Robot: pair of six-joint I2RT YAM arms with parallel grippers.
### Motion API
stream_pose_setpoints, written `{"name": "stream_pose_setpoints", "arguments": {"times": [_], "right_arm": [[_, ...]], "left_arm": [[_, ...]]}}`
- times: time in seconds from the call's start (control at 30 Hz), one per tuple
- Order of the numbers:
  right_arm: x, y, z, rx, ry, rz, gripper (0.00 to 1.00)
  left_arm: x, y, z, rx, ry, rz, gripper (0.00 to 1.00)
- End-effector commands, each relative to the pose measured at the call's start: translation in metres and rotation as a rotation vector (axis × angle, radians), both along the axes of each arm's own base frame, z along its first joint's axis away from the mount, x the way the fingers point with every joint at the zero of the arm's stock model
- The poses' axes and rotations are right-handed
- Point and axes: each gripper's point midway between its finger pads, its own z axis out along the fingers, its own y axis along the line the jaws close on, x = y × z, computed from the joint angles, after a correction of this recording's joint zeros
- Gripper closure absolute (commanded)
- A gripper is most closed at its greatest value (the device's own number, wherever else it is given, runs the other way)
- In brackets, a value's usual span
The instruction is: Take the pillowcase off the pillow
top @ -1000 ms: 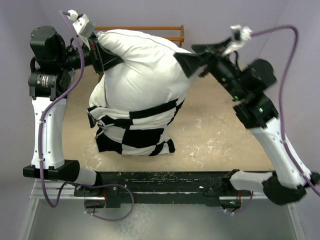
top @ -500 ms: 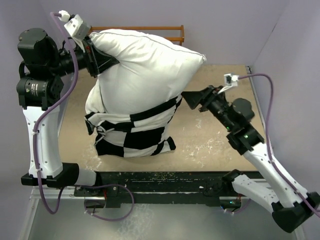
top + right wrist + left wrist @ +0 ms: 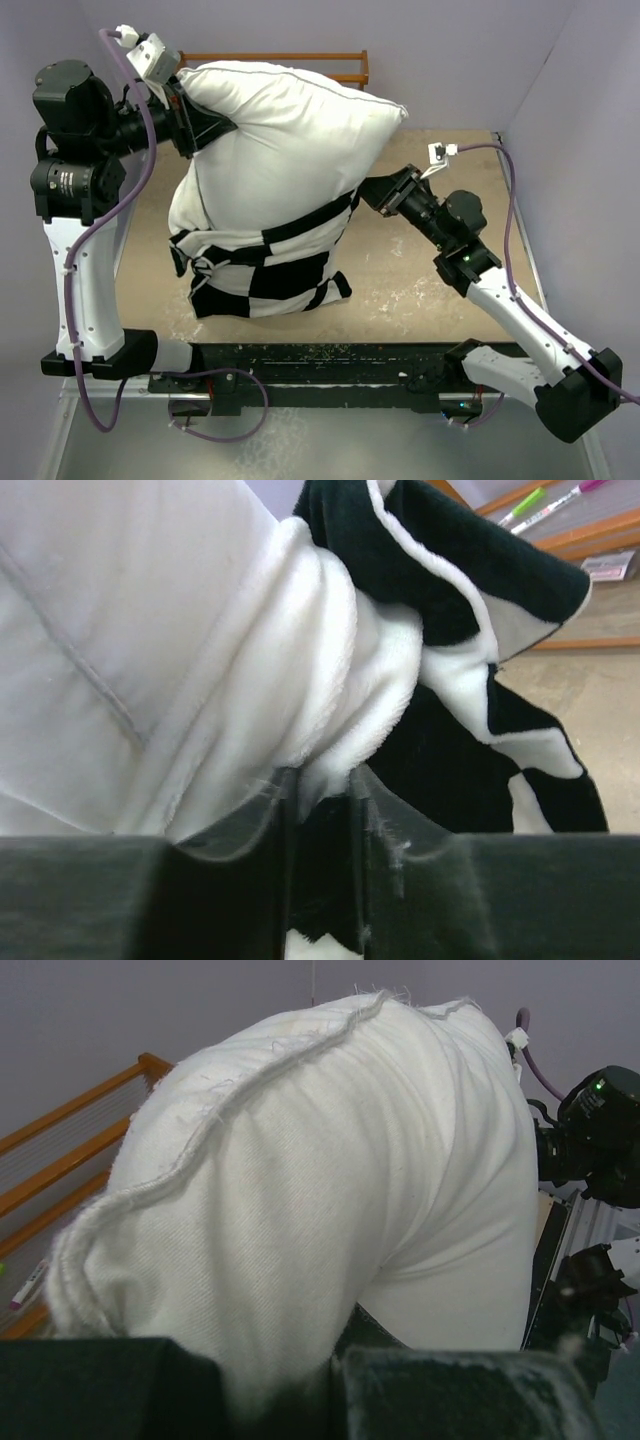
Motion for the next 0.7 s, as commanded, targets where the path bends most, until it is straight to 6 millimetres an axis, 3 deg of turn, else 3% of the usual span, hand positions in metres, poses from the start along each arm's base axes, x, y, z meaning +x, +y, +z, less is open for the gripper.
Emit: {"name": "stream_pose_setpoints", "arguments": {"times": [0.0,0.1,0.23,0.43,0.67], "right_arm": [[-0.009,0.007,0.004,0.092,0.006,0.066,0.8],[-0.006,-0.001,-0.018,0.091,0.061,0.017,0.99],[-0.001,-0.008,-0.066,0.027,0.156,-0.042,1.0],[0.013,-0.017,-0.167,-0.101,0.343,-0.148,1.0],[-0.021,0.019,-0.282,-0.346,0.523,-0.133,1.0]], "left_arm": [[-0.01,0.002,0.031,-0.002,-0.168,0.006,1.0],[-0.009,0.004,0.033,0.002,-0.185,0.023,1.0],[-0.009,0.007,0.038,0.002,-0.209,0.047,1.0],[-0.013,0.009,0.049,-0.021,-0.232,0.069,1.0],[-0.013,0.017,0.071,-0.061,-0.294,0.14,1.0]]}}
